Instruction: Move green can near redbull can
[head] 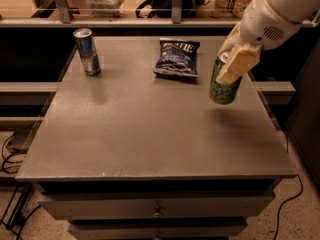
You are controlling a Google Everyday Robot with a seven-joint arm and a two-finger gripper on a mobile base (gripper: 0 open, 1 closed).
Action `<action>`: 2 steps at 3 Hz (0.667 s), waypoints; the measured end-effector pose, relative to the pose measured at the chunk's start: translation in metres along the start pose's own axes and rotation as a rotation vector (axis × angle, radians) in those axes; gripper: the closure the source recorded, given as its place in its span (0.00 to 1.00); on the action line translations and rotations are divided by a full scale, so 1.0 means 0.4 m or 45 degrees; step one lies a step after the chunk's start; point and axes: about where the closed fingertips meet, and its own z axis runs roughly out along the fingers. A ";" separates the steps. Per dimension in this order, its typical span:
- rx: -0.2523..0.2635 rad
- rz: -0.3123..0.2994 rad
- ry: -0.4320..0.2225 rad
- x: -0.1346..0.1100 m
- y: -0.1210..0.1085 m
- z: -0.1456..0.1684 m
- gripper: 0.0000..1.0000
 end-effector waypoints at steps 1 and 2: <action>0.048 -0.037 -0.110 -0.106 -0.074 -0.039 1.00; 0.048 -0.037 -0.110 -0.106 -0.074 -0.039 1.00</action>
Offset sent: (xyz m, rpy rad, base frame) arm 0.0212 0.0217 0.0254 0.0531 -0.0378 0.0260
